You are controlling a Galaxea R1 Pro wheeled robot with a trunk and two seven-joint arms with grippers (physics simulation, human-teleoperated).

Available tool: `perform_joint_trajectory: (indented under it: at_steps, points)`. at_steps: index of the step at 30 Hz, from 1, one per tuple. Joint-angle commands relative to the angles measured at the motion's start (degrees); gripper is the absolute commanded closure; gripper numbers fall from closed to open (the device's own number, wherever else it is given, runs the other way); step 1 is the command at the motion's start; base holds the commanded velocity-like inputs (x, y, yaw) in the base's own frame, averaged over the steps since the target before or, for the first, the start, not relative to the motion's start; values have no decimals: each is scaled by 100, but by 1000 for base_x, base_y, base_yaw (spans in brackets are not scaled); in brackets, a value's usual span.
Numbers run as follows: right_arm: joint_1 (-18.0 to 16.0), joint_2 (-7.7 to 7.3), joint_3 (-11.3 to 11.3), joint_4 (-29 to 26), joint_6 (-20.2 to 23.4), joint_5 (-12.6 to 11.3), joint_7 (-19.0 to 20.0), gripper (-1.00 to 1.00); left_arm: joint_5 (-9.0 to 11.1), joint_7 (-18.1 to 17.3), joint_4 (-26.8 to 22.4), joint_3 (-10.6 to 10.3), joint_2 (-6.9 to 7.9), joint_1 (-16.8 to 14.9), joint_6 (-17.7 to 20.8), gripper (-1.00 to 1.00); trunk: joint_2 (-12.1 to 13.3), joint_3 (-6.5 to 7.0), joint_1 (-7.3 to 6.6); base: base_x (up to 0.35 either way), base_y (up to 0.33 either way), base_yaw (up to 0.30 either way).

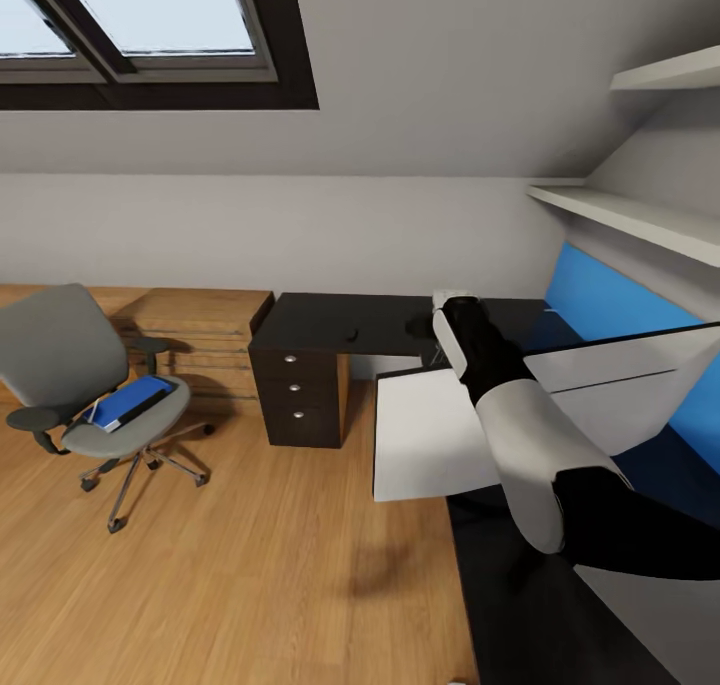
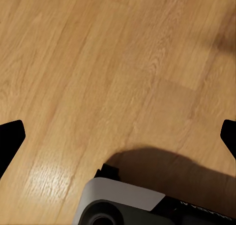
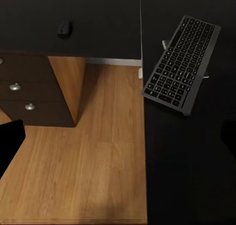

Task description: In the bedroom, organize the workspace by keeping the computer under the desk, ensuring the monitor is on the desk, placing the keyboard on the desk next to the monitor, placing the mouse on the desk next to the keyboard, moving the folder from the swivel chair onto the desk next to the mouse, stacking the notebook on top of the folder with the pen on top of the notebook, and positioning the swivel chair next to the desk.

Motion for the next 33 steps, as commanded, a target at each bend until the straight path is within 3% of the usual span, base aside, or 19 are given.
perform_joint_trajectory:
  at_steps: [1, 15, 33]
  points:
    - [-5, 0, 9, 31, 34, -24, -35, -100, 13, 24, 2, -19, -1, -4, -34, -100, -53, -30, 25, 0, 0, 0]
    - [-8, 0, 29, 175, 539, -21, -58, -100, 13, 44, 2, -17, 7, -4, -121, -100, -133, -65, 69, 0, 0, 0]
    - [-6, 0, 20, 202, 645, -13, -67, -100, 13, 21, 2, -26, 8, -4, -122, -100, -133, -65, 69, -22, 0, 0]
